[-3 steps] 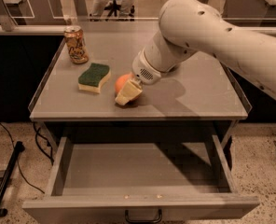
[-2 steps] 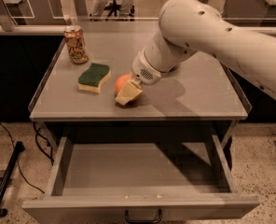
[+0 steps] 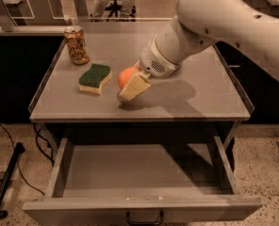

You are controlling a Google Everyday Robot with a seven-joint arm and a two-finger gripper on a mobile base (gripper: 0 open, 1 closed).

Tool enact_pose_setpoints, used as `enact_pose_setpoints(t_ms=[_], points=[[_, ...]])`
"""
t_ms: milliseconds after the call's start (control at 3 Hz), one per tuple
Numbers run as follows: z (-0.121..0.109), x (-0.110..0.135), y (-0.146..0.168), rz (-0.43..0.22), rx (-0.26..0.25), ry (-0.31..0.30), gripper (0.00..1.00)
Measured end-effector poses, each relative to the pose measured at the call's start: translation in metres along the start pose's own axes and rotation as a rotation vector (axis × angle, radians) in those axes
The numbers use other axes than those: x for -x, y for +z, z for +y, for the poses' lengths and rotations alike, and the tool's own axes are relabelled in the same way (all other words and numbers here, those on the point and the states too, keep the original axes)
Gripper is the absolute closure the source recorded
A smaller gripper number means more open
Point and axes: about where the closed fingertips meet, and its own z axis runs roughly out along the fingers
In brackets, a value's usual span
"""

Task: Place orange into top drawer

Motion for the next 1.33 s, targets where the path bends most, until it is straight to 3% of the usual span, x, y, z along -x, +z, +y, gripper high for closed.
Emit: enact_pose_setpoints(t_ms=[333,667,1333], points=[[0.028,0.004,-0.031,-0.044,0.019,-0.063,1.00],[0.063,-0.011,-0.055,-0.060,0.034,-0.112,1.00],[0.077,-0.007,-0.066,-0.023,0.040,-0.128,1.00]])
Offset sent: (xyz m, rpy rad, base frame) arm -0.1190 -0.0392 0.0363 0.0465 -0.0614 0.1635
